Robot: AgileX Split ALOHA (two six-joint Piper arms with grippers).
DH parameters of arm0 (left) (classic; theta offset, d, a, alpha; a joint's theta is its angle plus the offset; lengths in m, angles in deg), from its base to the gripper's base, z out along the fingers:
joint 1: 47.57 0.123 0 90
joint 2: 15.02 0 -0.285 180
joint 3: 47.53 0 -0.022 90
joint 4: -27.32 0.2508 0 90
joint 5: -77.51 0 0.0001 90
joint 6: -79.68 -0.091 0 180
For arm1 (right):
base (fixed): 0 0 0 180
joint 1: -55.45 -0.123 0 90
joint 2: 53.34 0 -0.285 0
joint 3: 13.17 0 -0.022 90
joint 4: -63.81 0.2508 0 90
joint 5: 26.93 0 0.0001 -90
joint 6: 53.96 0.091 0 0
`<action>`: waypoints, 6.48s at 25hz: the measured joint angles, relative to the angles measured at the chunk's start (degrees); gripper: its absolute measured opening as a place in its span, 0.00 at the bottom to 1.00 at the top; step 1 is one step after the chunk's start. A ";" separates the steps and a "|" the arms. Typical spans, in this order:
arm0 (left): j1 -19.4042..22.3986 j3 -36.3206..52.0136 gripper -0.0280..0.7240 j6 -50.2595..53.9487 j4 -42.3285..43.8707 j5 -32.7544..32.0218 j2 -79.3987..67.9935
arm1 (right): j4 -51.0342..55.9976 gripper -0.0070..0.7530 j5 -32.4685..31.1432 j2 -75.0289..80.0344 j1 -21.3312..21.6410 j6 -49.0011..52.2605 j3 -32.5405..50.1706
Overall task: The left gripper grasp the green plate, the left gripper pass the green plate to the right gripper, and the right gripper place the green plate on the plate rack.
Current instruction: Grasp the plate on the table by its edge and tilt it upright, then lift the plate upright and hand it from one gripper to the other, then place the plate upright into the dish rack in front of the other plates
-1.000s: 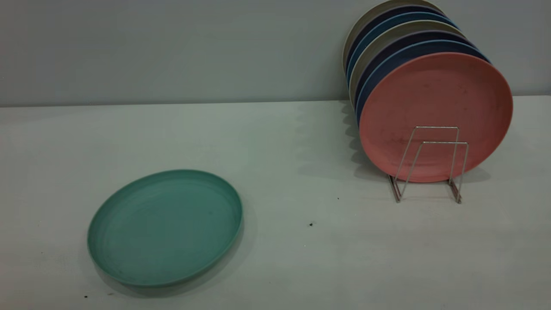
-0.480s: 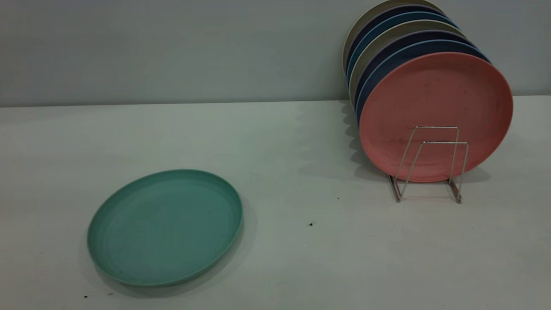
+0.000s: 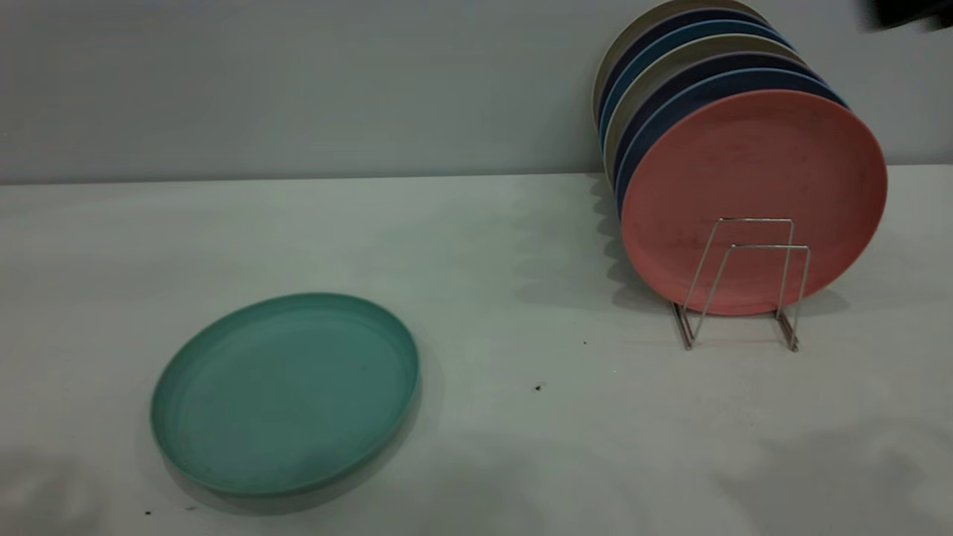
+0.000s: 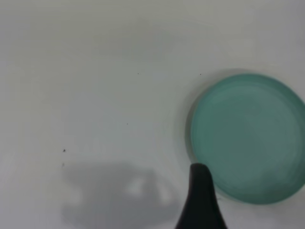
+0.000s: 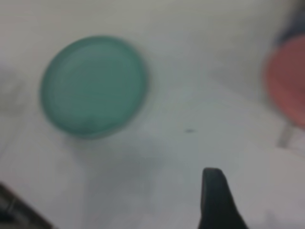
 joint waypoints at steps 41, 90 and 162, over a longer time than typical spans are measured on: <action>0.00 -17.81 0.66 -26.98 -23.59 8.36 -67.21 | 9.09 0.61 5.78 33.18 -18.19 -0.67 -13.65; -5.37 -20.23 0.07 -62.77 -47.59 -8.87 -62.41 | 21.50 0.61 -18.52 51.82 -6.21 -6.16 -28.40; -1.31 -20.23 0.82 -62.37 -50.44 -20.97 -46.97 | -34.94 0.17 -4.27 29.91 0.79 -26.10 -32.63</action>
